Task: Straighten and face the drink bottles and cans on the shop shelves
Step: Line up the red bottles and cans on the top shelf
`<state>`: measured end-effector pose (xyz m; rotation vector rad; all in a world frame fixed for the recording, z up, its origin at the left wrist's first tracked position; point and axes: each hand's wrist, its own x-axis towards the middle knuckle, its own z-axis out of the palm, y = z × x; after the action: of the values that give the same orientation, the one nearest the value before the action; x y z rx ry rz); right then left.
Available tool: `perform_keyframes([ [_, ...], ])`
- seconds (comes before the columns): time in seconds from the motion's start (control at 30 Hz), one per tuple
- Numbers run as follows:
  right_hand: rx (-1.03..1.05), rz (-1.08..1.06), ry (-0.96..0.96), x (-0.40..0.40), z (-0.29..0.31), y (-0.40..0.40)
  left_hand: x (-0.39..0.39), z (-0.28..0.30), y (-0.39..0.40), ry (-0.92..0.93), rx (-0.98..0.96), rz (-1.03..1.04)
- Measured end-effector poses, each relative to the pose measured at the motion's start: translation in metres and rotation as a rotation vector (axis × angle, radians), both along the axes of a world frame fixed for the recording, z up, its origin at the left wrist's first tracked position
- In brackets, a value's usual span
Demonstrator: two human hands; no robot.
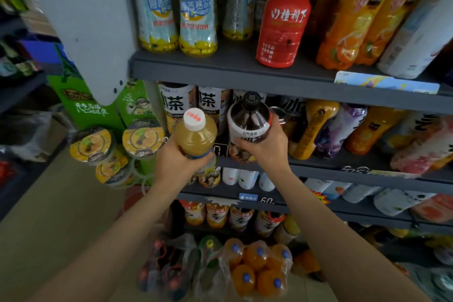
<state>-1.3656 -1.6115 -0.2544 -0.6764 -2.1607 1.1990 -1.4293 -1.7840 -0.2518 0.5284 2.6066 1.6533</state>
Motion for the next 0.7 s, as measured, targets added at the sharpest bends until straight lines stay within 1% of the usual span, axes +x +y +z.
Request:
perform_keyframes([
  [0.17, 0.013, 0.028, 0.020, -0.010, -0.003, 0.002, -0.001, -0.001, -0.011, -0.068, 0.040, 0.025],
  [0.37, 0.024, 0.064, 0.039, -0.026, -0.007, 0.012, -0.009, -0.003, -0.010, -0.048, -0.002, -0.031],
  [0.6, 0.008, 0.018, 0.065, -0.041, -0.017, 0.011, -0.014, -0.010, 0.013, -0.105, 0.031, -0.134],
  [0.7, -0.004, -0.046, 0.089, -0.039, -0.026, 0.006, -0.015, -0.009, 0.028, -0.132, 0.016, -0.172],
])
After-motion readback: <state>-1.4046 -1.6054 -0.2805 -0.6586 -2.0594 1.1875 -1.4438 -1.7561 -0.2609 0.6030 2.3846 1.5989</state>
